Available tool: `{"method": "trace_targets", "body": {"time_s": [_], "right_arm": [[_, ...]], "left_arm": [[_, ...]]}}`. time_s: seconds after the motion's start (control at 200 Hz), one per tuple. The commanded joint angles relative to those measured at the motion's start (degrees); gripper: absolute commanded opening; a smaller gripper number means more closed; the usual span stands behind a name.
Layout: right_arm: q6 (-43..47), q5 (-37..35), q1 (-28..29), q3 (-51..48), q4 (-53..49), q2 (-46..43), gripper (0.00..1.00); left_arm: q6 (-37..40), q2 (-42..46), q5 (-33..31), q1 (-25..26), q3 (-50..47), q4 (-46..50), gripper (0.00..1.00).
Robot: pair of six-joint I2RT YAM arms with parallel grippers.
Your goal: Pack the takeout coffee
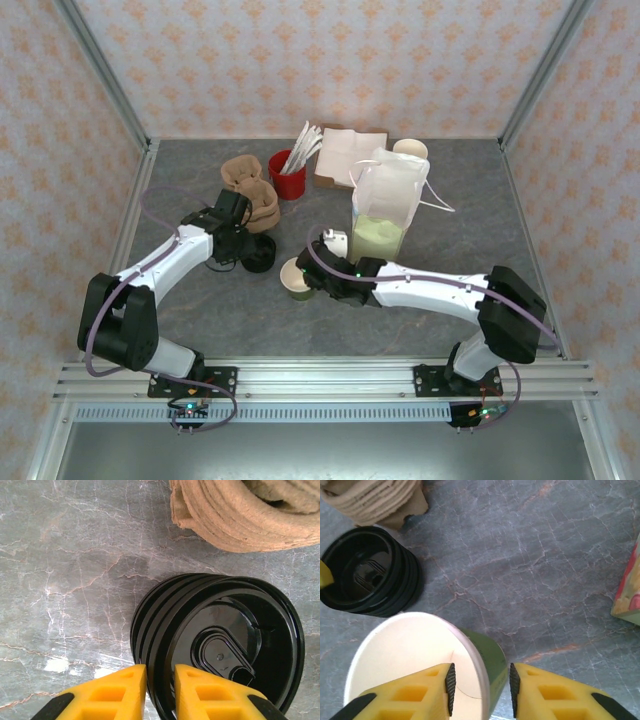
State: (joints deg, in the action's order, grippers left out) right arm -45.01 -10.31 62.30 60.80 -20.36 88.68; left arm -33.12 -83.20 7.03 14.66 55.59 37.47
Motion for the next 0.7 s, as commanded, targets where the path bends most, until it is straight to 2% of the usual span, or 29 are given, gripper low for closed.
{"method": "trace_targets", "body": {"time_s": [0.0, 0.445, 0.696], "right_arm": [[0.4, -0.8, -0.4, 2.9, -2.4, -0.8, 0.37], [0.0, 3.4, -2.9, 5.7, -3.3, -5.5, 0.38], [0.0, 7.3, -4.0, 9.5, -2.3, -2.8, 0.40]], "left_arm": [[0.4, -0.4, -0.9, 0.6, 1.9, -0.2, 0.22], [0.2, 1.3, -0.2, 0.6, 2.5, 0.9, 0.15], [0.2, 4.2, 0.8, 0.6, 3.6, 3.3, 0.15]]}}
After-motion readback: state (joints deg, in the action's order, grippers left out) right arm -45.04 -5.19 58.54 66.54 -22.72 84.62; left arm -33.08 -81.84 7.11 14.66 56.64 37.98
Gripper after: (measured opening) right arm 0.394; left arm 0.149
